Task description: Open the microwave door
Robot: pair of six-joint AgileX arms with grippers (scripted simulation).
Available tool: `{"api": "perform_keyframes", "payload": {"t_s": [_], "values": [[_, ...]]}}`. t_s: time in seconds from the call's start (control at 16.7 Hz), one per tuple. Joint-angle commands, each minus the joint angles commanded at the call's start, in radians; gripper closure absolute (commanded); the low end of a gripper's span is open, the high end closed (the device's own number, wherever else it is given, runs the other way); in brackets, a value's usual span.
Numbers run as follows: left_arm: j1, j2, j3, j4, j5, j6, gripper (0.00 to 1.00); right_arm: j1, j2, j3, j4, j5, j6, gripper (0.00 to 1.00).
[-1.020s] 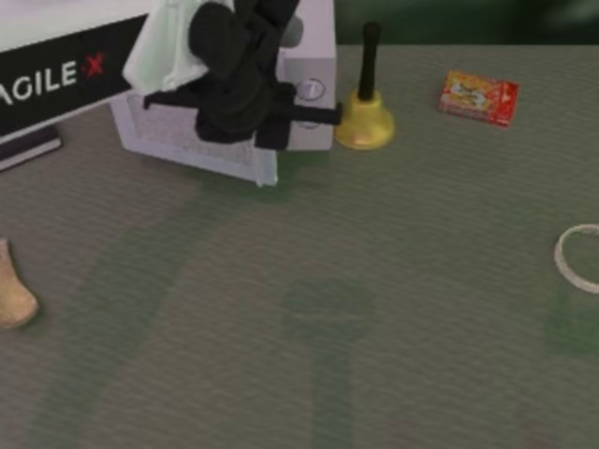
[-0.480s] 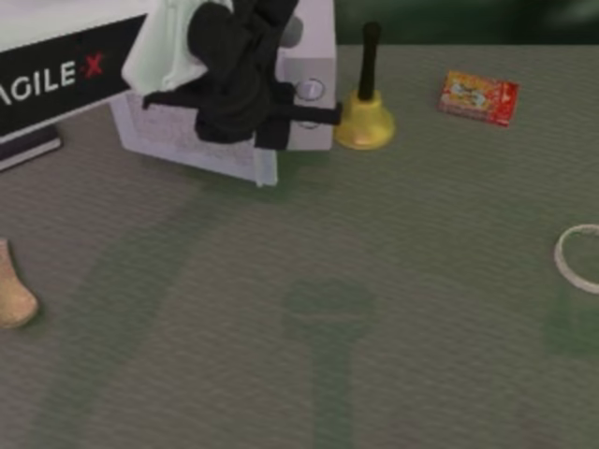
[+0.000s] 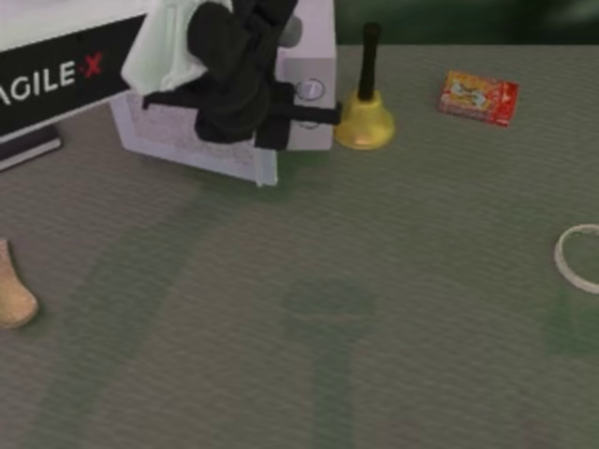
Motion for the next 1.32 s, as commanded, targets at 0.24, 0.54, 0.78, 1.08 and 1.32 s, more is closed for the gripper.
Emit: {"api": "perform_keyframes", "payload": {"t_s": [0.24,0.54,0.78,1.08,1.32], "values": [[0.000,0.000,0.000,0.000,0.000,0.000,1.00,0.000,0.000,0.000,0.000,0.000,0.000,0.00],[0.006,-0.034,-0.048,0.021,0.028,0.044,1.00,0.000,0.000,0.000,0.000,0.000,0.000,0.00],[0.023,-0.082,-0.115,0.047,0.062,0.113,1.00,0.000,0.000,0.000,0.000,0.000,0.000,0.00],[0.024,-0.086,-0.118,0.049,0.065,0.117,1.00,0.000,0.000,0.000,0.000,0.000,0.000,0.00],[0.024,-0.086,-0.118,0.049,0.065,0.117,1.00,0.000,0.000,0.000,0.000,0.000,0.000,0.00]]}}
